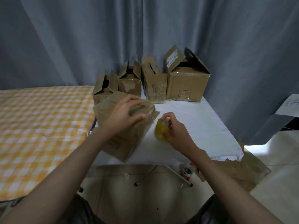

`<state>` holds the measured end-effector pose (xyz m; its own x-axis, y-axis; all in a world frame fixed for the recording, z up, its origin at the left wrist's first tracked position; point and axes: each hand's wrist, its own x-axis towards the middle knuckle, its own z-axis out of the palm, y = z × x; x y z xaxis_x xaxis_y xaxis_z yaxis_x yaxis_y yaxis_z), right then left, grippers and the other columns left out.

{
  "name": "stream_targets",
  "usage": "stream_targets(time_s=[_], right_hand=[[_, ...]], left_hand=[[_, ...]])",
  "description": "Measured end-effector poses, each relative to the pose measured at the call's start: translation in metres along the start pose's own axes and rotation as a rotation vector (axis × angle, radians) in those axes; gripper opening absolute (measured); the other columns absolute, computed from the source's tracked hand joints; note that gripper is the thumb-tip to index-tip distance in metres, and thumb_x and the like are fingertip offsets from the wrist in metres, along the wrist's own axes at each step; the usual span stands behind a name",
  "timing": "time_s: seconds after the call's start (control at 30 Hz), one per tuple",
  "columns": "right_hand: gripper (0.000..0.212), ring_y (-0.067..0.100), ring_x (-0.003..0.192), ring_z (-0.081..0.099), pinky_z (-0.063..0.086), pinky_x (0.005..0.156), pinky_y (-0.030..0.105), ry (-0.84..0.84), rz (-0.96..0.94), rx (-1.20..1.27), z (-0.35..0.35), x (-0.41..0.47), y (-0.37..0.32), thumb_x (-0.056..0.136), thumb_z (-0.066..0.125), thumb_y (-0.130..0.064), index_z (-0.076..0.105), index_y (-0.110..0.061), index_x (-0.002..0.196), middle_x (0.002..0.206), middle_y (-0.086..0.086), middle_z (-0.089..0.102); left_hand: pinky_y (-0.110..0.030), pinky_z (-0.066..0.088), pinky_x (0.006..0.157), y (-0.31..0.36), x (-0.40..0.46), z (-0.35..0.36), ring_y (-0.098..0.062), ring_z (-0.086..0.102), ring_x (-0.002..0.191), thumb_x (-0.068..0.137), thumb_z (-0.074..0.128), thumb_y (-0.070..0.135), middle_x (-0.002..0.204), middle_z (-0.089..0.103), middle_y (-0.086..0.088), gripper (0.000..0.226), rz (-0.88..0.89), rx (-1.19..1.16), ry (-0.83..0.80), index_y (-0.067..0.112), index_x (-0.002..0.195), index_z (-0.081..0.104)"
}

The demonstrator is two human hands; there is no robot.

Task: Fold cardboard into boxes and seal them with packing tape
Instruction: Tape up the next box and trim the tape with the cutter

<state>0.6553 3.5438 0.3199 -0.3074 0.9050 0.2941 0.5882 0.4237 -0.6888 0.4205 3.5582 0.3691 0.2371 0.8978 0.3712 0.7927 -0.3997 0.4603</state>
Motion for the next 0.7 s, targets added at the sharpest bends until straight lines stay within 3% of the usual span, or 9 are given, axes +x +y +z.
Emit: stream_targets(time_s=[0.1, 0.17, 0.3, 0.43, 0.5, 0.57, 0.63, 0.7], right_hand=[[0.033, 0.011, 0.078, 0.044, 0.033, 0.062, 0.027, -0.042, -0.066, -0.156, 0.011, -0.003, 0.010, 0.082, 0.059, 0.003, 0.051, -0.019, 0.105, 0.089, -0.006, 0.049], [0.027, 0.015, 0.080, 0.047, 0.034, 0.066, 0.030, -0.068, -0.056, -0.220, 0.016, -0.005, 0.014, 0.082, 0.059, 0.002, 0.053, -0.018, 0.097, 0.089, -0.005, 0.049], [0.026, 0.026, 0.099, 0.055, 0.044, 0.084, 0.038, -0.012, -0.021, -0.244, 0.017, 0.004, 0.005, 0.084, 0.064, -0.001, 0.067, -0.011, 0.107, 0.104, 0.007, 0.060], [0.030, 0.021, 0.111, 0.058, 0.052, 0.096, 0.042, 0.151, 0.031, -0.019, 0.021, 0.027, -0.030, 0.098, 0.056, -0.014, 0.064, -0.013, 0.128, 0.124, 0.007, 0.061], [0.035, 0.022, 0.126, 0.051, 0.041, 0.111, 0.042, 0.096, 0.086, -0.050, 0.027, 0.037, -0.039, 0.103, 0.050, -0.021, 0.060, -0.011, 0.135, 0.139, 0.008, 0.055], [0.040, 0.025, 0.138, 0.040, 0.027, 0.116, 0.035, 0.025, 0.115, -0.159, 0.033, 0.040, -0.042, 0.105, 0.045, -0.022, 0.054, -0.009, 0.142, 0.152, 0.010, 0.046], [0.042, 0.027, 0.140, 0.036, 0.024, 0.115, 0.032, 0.005, 0.105, -0.217, 0.037, 0.038, -0.040, 0.106, 0.042, -0.022, 0.049, -0.009, 0.146, 0.156, 0.009, 0.041], [0.043, 0.029, 0.139, 0.038, 0.027, 0.114, 0.033, 0.022, 0.094, -0.225, 0.039, 0.035, -0.038, 0.107, 0.041, -0.022, 0.046, -0.010, 0.148, 0.158, 0.008, 0.039]], left_hand=[[-0.036, 0.014, 0.118, -0.034, -0.011, -0.026, -0.004, 0.017, 0.143, 0.058, 0.066, 0.080, 0.160, 0.018, 0.020, 0.106, -0.032, 0.127, -0.359, 0.044, 0.151, 0.030], [-0.034, 0.007, 0.120, -0.052, -0.020, -0.029, -0.003, 0.009, 0.146, 0.060, 0.064, 0.078, 0.161, 0.010, 0.020, 0.108, -0.014, 0.186, -0.442, 0.044, 0.154, 0.022], [-0.038, 0.020, 0.121, -0.051, -0.029, -0.012, -0.014, 0.025, 0.147, 0.081, 0.042, 0.074, 0.160, 0.027, 0.011, 0.078, 0.043, 0.260, -0.267, 0.043, 0.152, 0.028], [-0.041, 0.036, 0.106, -0.020, -0.033, 0.011, -0.023, 0.042, 0.130, 0.082, 0.025, 0.080, 0.150, 0.045, 0.006, 0.081, 0.015, 0.527, -0.118, 0.036, 0.148, 0.039], [-0.037, 0.040, 0.095, -0.004, -0.038, 0.020, -0.023, 0.048, 0.120, 0.082, 0.021, 0.081, 0.141, 0.054, 0.004, 0.083, -0.021, 0.552, -0.056, 0.031, 0.142, 0.049], [-0.034, 0.042, 0.091, 0.002, -0.041, 0.026, -0.020, 0.051, 0.115, 0.084, 0.019, 0.081, 0.135, 0.059, 0.004, 0.084, -0.039, 0.490, -0.013, 0.027, 0.136, 0.056], [-0.031, 0.040, 0.094, -0.006, -0.040, 0.021, -0.017, 0.052, 0.117, 0.090, 0.024, 0.075, 0.133, 0.060, 0.002, 0.075, -0.096, 0.377, 0.052, 0.023, 0.133, 0.058], [-0.034, 0.036, 0.105, -0.025, -0.039, 0.011, -0.020, 0.044, 0.131, 0.098, 0.031, 0.063, 0.145, 0.051, -0.004, 0.066, -0.217, 0.346, 0.094, 0.016, 0.142, 0.050]])
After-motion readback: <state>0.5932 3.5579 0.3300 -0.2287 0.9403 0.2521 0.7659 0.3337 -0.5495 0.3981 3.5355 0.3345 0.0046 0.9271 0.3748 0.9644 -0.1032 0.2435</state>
